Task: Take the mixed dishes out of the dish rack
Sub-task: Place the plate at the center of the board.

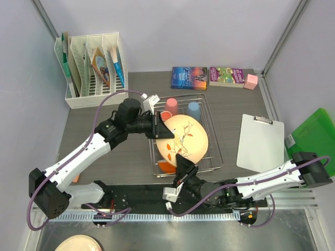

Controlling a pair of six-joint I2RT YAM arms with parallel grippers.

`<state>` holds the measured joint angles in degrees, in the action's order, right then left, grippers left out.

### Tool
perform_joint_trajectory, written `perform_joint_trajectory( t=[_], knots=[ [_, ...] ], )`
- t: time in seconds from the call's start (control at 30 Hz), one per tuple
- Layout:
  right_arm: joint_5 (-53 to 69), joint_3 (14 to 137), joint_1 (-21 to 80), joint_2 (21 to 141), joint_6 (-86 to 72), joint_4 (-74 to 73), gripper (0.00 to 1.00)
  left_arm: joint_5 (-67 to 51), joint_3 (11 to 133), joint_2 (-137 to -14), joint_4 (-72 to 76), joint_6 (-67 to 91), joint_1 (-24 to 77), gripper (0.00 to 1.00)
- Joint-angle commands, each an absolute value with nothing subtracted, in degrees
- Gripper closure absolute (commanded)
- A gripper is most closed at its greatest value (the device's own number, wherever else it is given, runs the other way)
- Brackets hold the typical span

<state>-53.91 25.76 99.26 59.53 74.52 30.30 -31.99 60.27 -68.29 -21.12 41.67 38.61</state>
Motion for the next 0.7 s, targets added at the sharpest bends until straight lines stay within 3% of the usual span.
perform_joint_trajectory(
  t=[0.0,0.03,0.07,0.13,0.2,0.27,0.47,0.67],
  knots=[
    [-53.35,28.04,98.70,58.97,77.09,39.37,0.72,-33.41,57.84,-65.04,-15.92,36.11,40.52,1.00],
    [-53.52,28.30,98.70,59.24,76.38,39.98,0.61,-33.05,57.31,-64.26,-14.26,36.73,40.26,1.00],
    [-54.57,28.74,98.79,59.67,73.85,41.38,0.40,-32.44,57.30,-63.99,-13.80,37.35,39.99,1.00],
    [-56.07,31.79,99.14,60.55,69.11,41.49,0.27,-30.94,57.04,-63.63,-12.49,39.62,38.15,1.00],
    [-56.95,35.31,99.32,60.38,57.13,35.80,0.21,-30.41,56.52,-63.20,-10.99,41.56,35.27,1.00],
    [-56.69,41.46,99.32,59.33,47.95,26.69,0.03,-30.06,55.47,-62.32,-8.19,44.55,33.06,1.00],
    [-57.39,53.17,99.32,55.74,23.40,13.29,0.02,-24.54,55.02,-58.37,-3.44,49.03,26.73,1.00],
    [-61.33,50.72,99.32,44.85,14.60,21.41,0.02,-18.56,51.94,-52.12,-1.30,53.44,18.47,1.00]
  ],
)
